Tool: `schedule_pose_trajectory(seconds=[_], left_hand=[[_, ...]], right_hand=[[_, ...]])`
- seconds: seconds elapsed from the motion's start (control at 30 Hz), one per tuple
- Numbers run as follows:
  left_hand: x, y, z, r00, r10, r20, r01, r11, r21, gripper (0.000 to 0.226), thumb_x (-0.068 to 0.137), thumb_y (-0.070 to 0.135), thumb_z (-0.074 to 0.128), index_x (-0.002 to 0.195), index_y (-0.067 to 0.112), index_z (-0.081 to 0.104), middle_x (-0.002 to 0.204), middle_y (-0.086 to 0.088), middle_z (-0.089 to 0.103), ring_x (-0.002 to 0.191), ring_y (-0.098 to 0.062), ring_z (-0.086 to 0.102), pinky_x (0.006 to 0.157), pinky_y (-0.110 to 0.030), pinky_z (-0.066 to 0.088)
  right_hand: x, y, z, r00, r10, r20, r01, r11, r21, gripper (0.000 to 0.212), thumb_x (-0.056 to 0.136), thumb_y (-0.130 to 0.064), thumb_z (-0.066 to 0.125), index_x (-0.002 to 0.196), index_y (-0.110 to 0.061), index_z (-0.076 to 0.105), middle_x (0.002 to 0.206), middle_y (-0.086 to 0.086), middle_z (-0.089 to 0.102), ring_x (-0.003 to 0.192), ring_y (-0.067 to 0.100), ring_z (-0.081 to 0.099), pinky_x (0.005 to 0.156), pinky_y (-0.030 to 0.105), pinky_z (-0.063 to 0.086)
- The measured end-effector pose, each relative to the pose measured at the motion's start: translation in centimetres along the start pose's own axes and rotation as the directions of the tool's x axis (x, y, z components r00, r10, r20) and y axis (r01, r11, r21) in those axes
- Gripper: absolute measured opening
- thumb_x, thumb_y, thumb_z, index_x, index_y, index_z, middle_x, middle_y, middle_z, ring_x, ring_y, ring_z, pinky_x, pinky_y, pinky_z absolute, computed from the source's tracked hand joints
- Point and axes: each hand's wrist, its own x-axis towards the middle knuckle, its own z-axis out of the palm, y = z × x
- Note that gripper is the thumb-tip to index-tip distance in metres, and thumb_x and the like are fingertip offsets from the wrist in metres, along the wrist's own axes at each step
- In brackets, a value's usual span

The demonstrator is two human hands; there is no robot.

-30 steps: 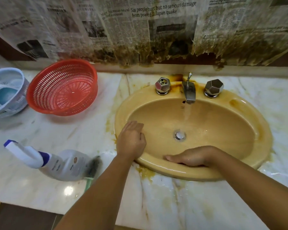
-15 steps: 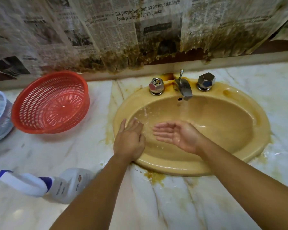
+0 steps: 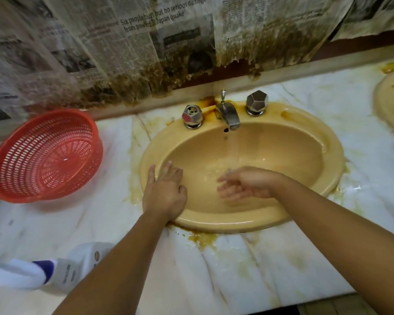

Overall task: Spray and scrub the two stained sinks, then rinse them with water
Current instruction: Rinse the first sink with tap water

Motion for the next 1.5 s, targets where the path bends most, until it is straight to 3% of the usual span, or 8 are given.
schedule_pose_trajectory(seconds=[0.1,0.17,0.27,0.8,0.97,1.23,1.33,1.5], left_hand=[[0.1,-0.2,0.1,1.000,0.021,-0.001,-0.021,1.000,0.013,0.062,0.100,0.037,0.031,0.160,0.021,0.031,0.169,0.004,0.023,0.158,-0.010,-0.005,0.125,-0.046,-0.014],[0.2,-0.4,0.2,1.000,0.029,0.000,-0.029,0.999,0.031,0.065,0.099,0.041,0.029,0.162,0.024,0.024,0.172,0.001,0.008,0.156,-0.014,-0.019,0.125,-0.046,-0.014],[0.4,-0.7,0.4,1.000,0.026,-0.002,-0.026,0.999,0.029,0.069,0.099,0.045,0.029,0.163,0.025,0.017,0.172,-0.001,-0.006,0.153,-0.015,-0.028,0.126,-0.046,-0.014],[0.7,-1.0,0.5,0.999,0.045,-0.001,-0.045,0.999,0.031,0.072,0.096,0.050,0.027,0.164,0.025,0.020,0.171,0.004,-0.003,0.152,-0.011,-0.029,0.125,-0.045,-0.015],[0.6,-1.0,0.2,0.999,0.043,0.005,-0.043,0.998,0.040,0.069,0.098,0.050,0.025,0.163,0.027,0.020,0.171,0.003,-0.003,0.152,-0.012,-0.029,0.126,-0.046,-0.013],[2.4,2.5,0.4,0.968,0.217,-0.128,-0.241,0.947,-0.214,0.049,0.104,0.037,0.043,0.149,0.018,0.051,0.158,-0.004,0.043,0.155,-0.022,0.023,0.125,-0.036,0.016],[4.4,6.7,-0.8,0.995,-0.095,-0.014,0.062,0.750,-0.658,0.040,0.103,0.029,0.055,0.141,0.019,0.060,0.142,-0.002,0.060,0.132,-0.023,0.054,0.112,-0.034,0.040],[8.5,13.0,-3.0,0.834,-0.203,0.513,0.437,-0.325,-0.839,0.018,0.103,0.013,0.052,0.108,0.001,0.065,0.111,-0.020,0.069,0.100,-0.030,0.070,0.092,-0.038,0.058]], right_hand=[[2.0,-2.4,-1.0,0.953,-0.025,-0.304,0.228,0.719,0.657,0.034,0.110,-0.015,0.039,0.130,0.008,0.054,0.134,0.029,0.062,0.128,0.045,0.058,0.105,0.046,0.053],[2.2,-4.2,-0.8,0.944,-0.047,-0.327,0.306,0.496,0.812,0.040,0.110,-0.016,0.035,0.140,0.010,0.046,0.135,0.030,0.059,0.129,0.044,0.057,0.108,0.048,0.050],[0.8,-5.7,0.7,0.970,-0.150,-0.192,0.242,0.498,0.833,0.047,0.110,-0.022,0.029,0.139,0.012,0.046,0.138,0.032,0.058,0.130,0.044,0.056,0.111,0.051,0.046],[0.0,-5.3,0.4,0.918,-0.139,-0.372,0.393,0.185,0.901,0.040,0.108,-0.008,0.032,0.143,0.006,0.045,0.133,0.034,0.060,0.126,0.048,0.059,0.112,0.057,0.044],[-2.8,-5.0,0.5,0.916,-0.154,-0.372,0.400,0.242,0.884,0.048,0.111,-0.025,0.036,0.143,0.009,0.044,0.142,0.030,0.053,0.135,0.043,0.051,0.118,0.049,0.039],[-5.7,-0.4,-1.5,0.821,-0.185,-0.541,0.378,0.886,0.270,0.023,0.104,-0.028,0.051,0.112,-0.018,0.070,0.118,0.001,0.075,0.111,0.016,0.068,0.108,0.045,0.046],[-7.3,1.6,-3.3,0.691,-0.382,-0.614,0.303,0.924,-0.234,0.022,0.101,-0.025,0.060,0.117,-0.024,0.075,0.123,-0.007,0.072,0.115,0.011,0.064,0.102,0.031,0.044],[-8.4,5.9,-8.4,0.680,-0.632,-0.371,0.090,0.575,-0.813,0.032,0.103,-0.025,0.058,0.132,-0.018,0.068,0.137,-0.002,0.065,0.133,0.017,0.052,0.112,0.025,0.033]])
